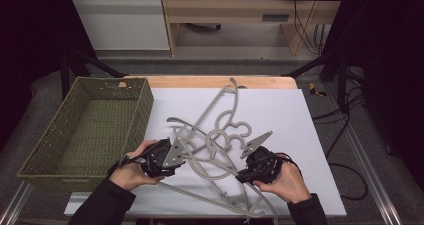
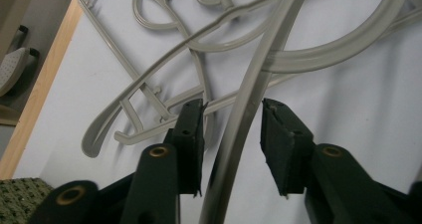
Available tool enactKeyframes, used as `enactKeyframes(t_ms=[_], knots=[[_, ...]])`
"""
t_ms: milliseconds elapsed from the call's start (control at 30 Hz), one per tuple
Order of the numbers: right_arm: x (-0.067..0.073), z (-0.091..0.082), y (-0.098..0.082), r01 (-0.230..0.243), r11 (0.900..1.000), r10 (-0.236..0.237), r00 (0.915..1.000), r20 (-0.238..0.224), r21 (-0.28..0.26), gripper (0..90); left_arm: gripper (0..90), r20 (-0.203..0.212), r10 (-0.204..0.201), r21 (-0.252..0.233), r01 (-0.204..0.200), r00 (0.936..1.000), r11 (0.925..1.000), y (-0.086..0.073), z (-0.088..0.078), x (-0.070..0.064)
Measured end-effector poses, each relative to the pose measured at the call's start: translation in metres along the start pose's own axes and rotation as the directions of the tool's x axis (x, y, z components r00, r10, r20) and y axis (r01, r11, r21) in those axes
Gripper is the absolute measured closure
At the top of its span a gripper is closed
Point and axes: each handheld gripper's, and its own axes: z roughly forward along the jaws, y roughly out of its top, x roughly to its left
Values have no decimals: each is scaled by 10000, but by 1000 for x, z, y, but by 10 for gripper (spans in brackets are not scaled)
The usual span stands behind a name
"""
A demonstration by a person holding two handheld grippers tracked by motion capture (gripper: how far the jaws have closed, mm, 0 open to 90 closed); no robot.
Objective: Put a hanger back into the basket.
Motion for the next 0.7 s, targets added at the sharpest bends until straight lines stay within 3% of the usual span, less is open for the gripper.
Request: enactKeyframes(t_ms=[133,333,533,633,700], knots=[[1,2,0,112,9998,-111,9999,-79,175,826,741,59,186,67,-186,9998,9998,0,1,-5],[2,4,0,248,9991,-246,9997,-62,351,824,773,313,559,398,-571,9979,9976,-3,2,-11],[1,3,0,370,9988,-372,9993,46,318,809,800,401,720,282,-732,9966,9969,-6,0,-19],[-1,0,-1,339,9992,-341,9994,88,211,791,812,411,677,236,-687,9969,9974,-8,-1,-23],[-2,-2,-2,288,9995,-285,9992,270,-114,776,817,352,431,65,-433,9985,9990,-9,-1,-26]])
